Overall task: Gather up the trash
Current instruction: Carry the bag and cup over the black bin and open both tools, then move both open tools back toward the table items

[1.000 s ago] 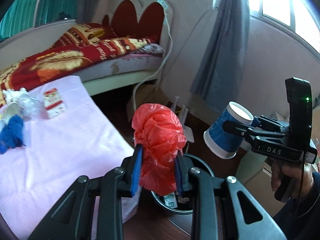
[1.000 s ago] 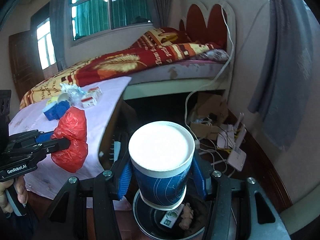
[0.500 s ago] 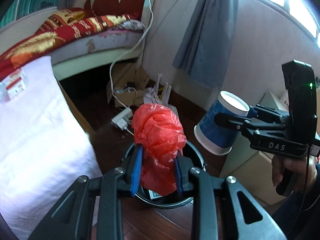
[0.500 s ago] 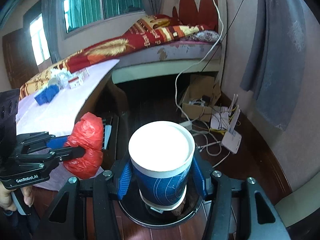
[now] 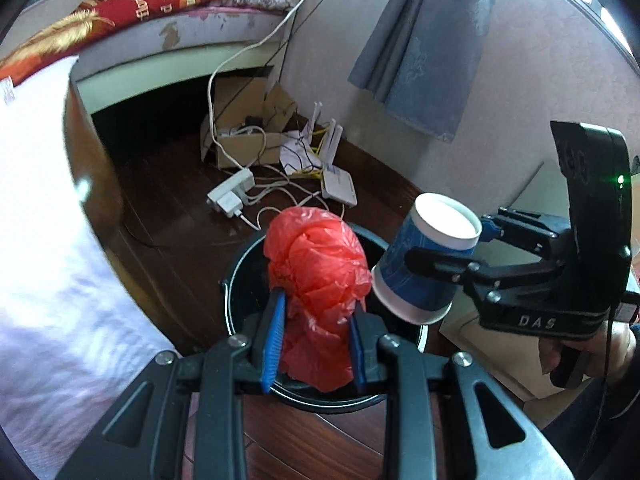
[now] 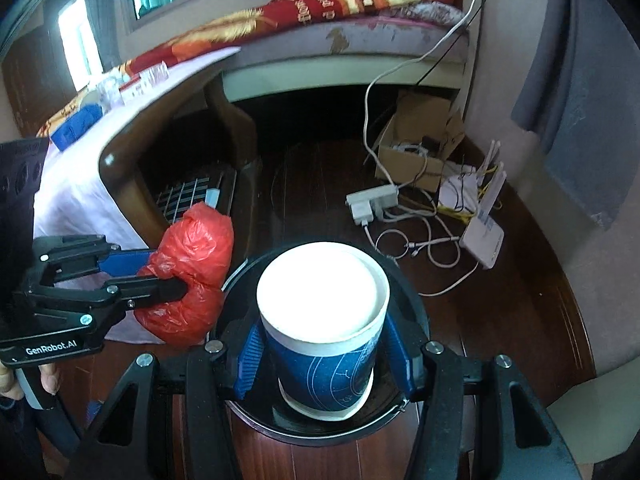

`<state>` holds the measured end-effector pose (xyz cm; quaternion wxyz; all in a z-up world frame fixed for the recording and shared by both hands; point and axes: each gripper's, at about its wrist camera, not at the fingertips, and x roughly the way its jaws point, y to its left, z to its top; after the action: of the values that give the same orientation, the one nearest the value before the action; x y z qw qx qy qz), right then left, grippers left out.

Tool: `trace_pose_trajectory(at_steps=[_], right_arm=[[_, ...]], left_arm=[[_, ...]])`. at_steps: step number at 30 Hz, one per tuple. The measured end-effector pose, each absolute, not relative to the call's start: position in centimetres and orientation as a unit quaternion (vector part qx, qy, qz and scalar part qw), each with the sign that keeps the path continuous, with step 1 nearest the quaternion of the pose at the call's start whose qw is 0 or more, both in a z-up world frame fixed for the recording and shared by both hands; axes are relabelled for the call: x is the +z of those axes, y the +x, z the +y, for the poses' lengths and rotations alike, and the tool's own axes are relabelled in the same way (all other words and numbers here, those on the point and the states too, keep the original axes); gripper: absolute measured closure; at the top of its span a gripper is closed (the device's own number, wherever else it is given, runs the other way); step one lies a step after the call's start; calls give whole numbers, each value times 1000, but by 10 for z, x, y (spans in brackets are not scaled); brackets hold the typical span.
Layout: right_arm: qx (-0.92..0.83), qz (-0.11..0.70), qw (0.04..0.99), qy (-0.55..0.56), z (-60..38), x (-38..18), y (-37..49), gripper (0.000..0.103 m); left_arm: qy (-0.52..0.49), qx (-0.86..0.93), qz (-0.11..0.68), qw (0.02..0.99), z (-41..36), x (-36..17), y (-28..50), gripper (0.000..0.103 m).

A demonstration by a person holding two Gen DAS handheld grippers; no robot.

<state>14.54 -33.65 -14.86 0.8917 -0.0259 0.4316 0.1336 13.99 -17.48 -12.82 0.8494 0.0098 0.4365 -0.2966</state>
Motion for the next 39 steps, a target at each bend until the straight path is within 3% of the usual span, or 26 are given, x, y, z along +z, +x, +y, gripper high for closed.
trace_pose_trajectory(at_steps=[2, 3, 4, 5, 8, 13, 39], right_arm=[[143, 438, 887, -31, -334, -158, 149, 45], [142, 437, 887, -38, -334, -163, 150, 44], [136, 443, 885, -42, -334, -170, 153, 34], [124, 463, 877, -47, -336, -181, 157, 15], [81, 485, 869, -61, -348, -197, 157, 2], [51, 481, 873, -57, -360, -188, 154, 0], [91, 415, 903, -69, -317, -110, 123, 0]], left_arm=[[1, -303, 443, 844, -177, -134, 143, 72], [-3, -300, 448, 842, -179, -138, 145, 65], [-4, -295, 454, 841, -180, -143, 147, 44], [-6, -291, 458, 840, -179, -146, 149, 36], [-3, -269, 461, 846, -175, -151, 151, 31], [5, -248, 458, 854, -168, -153, 146, 12], [7, -176, 405, 897, -128, -98, 111, 6]])
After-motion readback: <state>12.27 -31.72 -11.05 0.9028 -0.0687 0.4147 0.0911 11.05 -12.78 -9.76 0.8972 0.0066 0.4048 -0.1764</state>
